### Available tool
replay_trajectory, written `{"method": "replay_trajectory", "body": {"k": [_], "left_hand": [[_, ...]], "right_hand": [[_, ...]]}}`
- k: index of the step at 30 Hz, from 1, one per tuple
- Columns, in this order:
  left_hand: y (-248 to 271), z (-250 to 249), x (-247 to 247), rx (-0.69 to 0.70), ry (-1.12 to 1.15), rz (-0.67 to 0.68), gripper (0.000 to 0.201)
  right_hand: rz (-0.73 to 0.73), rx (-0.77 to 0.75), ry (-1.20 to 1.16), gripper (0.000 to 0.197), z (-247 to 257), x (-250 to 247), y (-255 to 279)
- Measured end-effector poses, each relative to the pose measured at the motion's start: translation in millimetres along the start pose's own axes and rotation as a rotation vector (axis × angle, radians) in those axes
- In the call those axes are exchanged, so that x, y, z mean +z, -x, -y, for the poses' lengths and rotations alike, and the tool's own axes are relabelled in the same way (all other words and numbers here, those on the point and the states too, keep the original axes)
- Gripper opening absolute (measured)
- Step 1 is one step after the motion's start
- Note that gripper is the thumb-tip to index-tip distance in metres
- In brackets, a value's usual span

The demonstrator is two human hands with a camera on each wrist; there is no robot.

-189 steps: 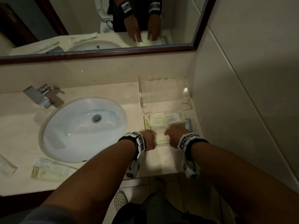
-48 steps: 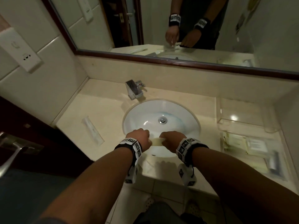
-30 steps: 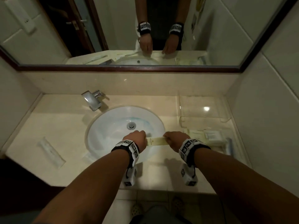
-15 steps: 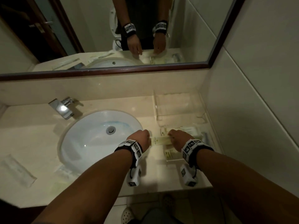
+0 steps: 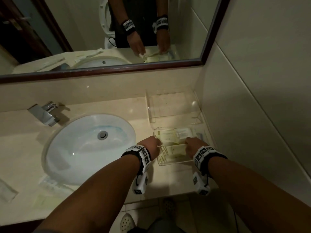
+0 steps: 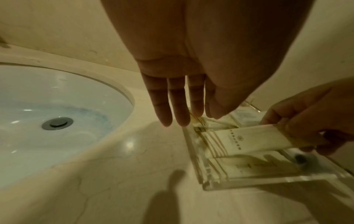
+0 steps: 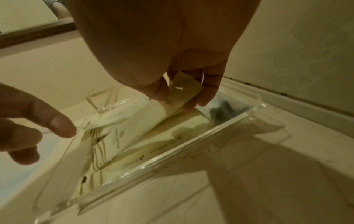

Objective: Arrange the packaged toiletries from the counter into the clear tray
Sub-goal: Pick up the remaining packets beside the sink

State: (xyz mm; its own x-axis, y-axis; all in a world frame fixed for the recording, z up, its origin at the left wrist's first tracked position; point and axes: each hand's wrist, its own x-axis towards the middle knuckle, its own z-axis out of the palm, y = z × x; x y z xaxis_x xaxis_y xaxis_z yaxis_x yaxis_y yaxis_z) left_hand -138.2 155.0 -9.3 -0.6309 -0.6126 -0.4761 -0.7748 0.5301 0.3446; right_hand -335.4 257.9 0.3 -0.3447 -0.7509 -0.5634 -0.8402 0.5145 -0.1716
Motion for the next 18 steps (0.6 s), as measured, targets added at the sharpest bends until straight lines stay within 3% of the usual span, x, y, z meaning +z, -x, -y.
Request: {"method": "replay_trajectory", "body": {"k": [6,13,18], "left_hand": [[2.8,-7.5,11.8,0.037,0.016,0.119,0.036],[3.1,-15.4,19.5,0.103,-0.045,0.199,0.041],[2.8,-21.9,17.9,0.105,-0.085,0.218,0.041]], "right_hand": [[-0.076,-0.005,0.027,0.04,4.0,9.1,-4.2],[-0.173,-0.011,0.213,0.04,0.4,11.9,-0.2],[-0.054,-0.088,0.174,0.039,-5.9,10.9,4.1]]}}
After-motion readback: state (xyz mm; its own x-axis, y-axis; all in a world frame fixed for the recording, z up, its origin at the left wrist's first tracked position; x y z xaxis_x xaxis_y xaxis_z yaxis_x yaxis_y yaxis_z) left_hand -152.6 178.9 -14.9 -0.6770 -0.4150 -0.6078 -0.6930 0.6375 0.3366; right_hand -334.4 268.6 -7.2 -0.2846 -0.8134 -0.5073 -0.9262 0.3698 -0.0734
